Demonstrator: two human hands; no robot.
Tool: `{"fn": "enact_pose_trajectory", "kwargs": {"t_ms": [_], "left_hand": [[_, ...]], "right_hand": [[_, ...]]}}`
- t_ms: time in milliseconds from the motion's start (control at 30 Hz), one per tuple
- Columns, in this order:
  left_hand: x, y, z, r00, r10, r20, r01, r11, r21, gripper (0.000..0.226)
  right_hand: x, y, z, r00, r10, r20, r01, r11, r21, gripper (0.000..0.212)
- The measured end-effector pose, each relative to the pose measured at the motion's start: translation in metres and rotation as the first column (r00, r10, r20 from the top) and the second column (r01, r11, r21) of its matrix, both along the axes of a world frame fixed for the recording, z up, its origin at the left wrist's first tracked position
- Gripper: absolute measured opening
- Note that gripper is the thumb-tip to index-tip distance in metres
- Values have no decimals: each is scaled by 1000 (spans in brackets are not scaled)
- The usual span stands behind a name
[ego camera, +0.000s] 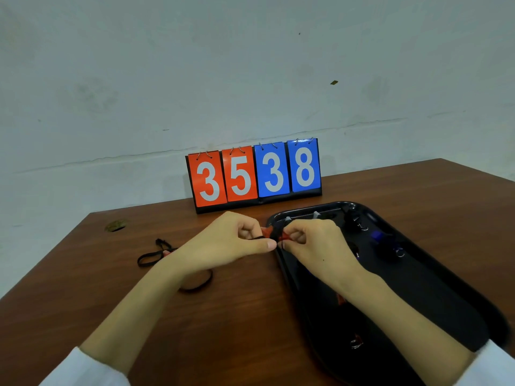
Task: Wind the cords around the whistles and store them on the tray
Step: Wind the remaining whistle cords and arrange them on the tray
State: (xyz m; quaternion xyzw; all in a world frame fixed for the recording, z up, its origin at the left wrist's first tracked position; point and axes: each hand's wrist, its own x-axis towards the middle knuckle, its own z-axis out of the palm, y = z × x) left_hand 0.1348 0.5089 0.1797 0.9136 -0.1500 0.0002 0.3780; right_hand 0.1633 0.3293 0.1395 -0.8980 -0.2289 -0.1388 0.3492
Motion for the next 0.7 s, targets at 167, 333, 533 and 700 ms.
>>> {"fn": "enact_pose_trajectory", "kwargs": {"t_ms": [167,333,533,700], "left_hand": [[-2,8,8,997,-1,81,-3,998,57,17],[2,18,9,986,69,153,-83,993,88,17],[5,21,4,988,97,124,-105,993,62,24],[6,19,3,993,114,39,-115,993,25,36]], "right_hand": [[-2,2,0,993,112,-44,-114,992,-61,19],[-5,5,-1,955,274,-110,-281,958,-50,15],[-12,4,8,901,409,-142,-391,910,136,14],[-11,2,11,907,401,-128,-345,883,317,17]]}}
